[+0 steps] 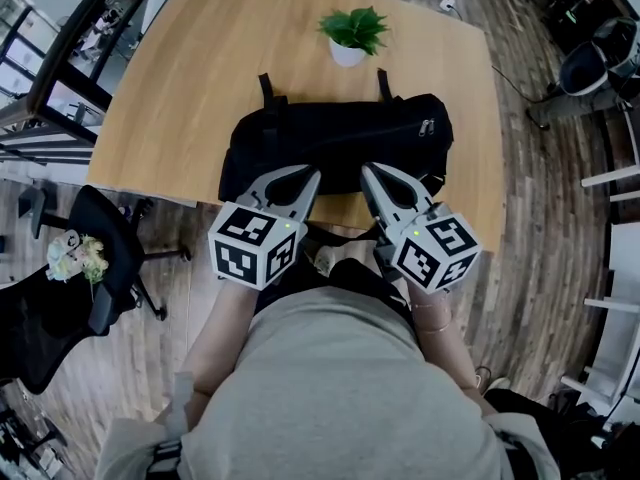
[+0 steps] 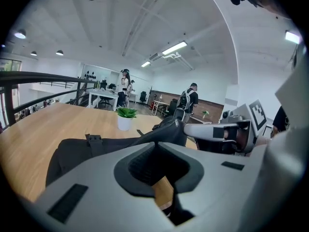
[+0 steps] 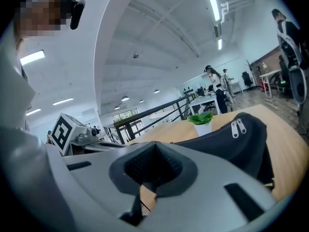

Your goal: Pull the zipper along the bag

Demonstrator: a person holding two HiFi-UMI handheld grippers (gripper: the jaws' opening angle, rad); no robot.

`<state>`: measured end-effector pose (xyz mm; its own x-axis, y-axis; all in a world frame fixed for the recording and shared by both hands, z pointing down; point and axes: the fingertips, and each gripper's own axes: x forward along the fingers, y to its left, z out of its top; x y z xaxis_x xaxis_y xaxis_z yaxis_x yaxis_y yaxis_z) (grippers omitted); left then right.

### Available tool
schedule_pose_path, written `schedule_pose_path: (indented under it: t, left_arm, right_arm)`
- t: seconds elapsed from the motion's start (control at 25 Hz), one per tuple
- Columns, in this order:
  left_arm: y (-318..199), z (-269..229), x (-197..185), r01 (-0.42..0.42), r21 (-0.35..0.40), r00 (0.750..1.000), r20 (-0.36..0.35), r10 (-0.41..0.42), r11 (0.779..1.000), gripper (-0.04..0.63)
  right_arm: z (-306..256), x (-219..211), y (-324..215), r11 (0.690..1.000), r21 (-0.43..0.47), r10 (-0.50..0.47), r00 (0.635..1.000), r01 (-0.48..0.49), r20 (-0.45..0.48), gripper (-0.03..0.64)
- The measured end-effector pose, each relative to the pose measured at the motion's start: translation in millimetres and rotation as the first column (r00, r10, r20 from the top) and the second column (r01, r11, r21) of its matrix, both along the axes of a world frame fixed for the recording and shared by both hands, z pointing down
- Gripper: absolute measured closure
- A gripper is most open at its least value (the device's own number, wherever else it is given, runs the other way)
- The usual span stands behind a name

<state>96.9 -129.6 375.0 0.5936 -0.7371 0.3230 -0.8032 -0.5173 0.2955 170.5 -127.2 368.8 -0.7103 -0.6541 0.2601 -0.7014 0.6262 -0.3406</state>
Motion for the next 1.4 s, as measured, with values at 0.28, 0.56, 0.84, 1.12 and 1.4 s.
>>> schedule_pose_path:
  t: [0.28,0.56,0.84,1.12,1.4]
  left_arm:
    - [7,11,4,-0.002,-0.015,0.999,0.045,0.003,1.0,0.563]
    - [20,26,9,0.035,-0.034,0.996,0.084,-0.032,0.999,0.569]
    - [20,31,5,0.074,-0.045,0.993,0.091,-0.07,0.996,0.574]
    - [23,34,6,0.072,-0.067,0.994,0.085,-0.067,0.995,0.574]
    - [22,34,8,0.064,-0.067,0.995,0.08,-0.058,0.996,0.574]
  right_arm:
    - [11,-17,15,0.998,-0.021,-0.054,0.998,0.053,-0.031,0.611]
    - [31,-19,24,0.995,-0.067,-0.076,0.994,0.071,-0.077,0.611]
    - [33,-17,25,0.995,-0.074,-0.071,0.994,0.065,-0.083,0.611]
    - [27,-12,22,0.998,-0.047,-0.043,0.996,0.04,-0.073,0.611]
    - [32,-13,21,0.997,-0.06,-0.054,0.995,0.049,-0.084,0.612]
